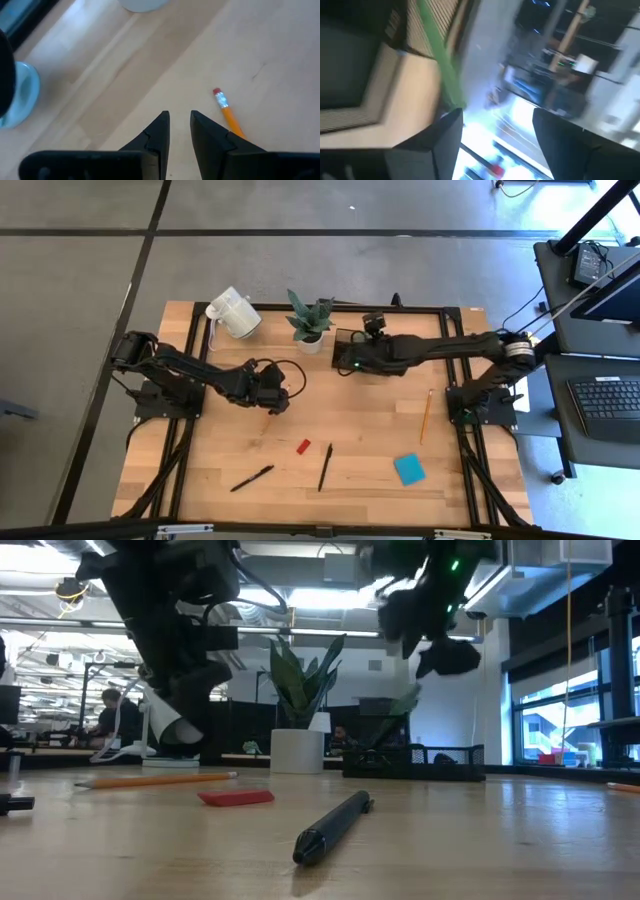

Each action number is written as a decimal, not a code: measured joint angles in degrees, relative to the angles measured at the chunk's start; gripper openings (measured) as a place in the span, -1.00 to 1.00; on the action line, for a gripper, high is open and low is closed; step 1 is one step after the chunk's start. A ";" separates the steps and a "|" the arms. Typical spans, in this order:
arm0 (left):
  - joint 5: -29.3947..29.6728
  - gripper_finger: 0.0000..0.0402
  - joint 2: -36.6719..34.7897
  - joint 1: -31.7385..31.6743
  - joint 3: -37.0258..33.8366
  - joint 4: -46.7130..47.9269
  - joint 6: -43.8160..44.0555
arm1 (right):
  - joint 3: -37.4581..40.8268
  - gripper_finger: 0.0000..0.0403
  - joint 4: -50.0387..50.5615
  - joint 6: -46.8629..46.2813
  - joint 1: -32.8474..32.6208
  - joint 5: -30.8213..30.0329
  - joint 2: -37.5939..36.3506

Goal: Pick and place office supplies into organizer
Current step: Put the green scissors into the desk organizer, then put the left orange pencil into the desk organizer, then put the red eraser into the desk organizer

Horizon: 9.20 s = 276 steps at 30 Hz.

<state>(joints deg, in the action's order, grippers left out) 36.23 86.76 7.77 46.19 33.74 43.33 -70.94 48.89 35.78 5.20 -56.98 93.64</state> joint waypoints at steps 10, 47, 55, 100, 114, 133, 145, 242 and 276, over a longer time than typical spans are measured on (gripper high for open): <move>-18.99 -0.64 0.00 4.82 0.18 -8.54 4.11 | 0.07 0.21 0.26 -17.65 -4.06 32.43 -12.33; -35.85 -0.64 9.26 10.21 7.00 9.12 26.01 | 12.81 0.22 -19.54 -16.28 -9.46 34.59 -11.66; -33.79 -0.64 8.57 10.30 9.49 10.94 28.61 | 12.81 0.22 -19.44 -16.49 -9.46 34.59 -11.66; -38.31 -0.97 17.55 4.39 12.22 10.37 -3.82 | 43.61 0.22 -72.38 -37.10 -11.55 48.37 -11.64; -36.43 -0.98 17.81 0.88 12.15 4.26 -14.17 | 44.63 -0.06 -79.43 -37.68 -11.47 48.14 -5.62; -32.97 -0.98 18.12 1.40 12.11 -1.07 -17.18 | 32.16 -0.16 -80.21 -34.89 -11.36 51.52 15.20; -32.30 -0.98 18.14 1.49 12.11 -1.40 -16.58 | 31.96 -0.54 -78.52 -34.00 -11.47 52.75 15.22; -12.73 -0.50 9.46 9.31 13.49 10.56 0.35 | -11.70 -0.62 7.70 6.70 8.40 24.12 5.04; -31.35 -0.16 13.33 10.10 14.98 -15.27 -10.67 | 17.02 -0.09 -7.03 -33.54 -10.11 33.08 -30.51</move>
<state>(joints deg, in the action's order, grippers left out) 4.89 100.09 17.87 61.18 18.46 32.67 -53.92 41.86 2.24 -4.91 -23.90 63.12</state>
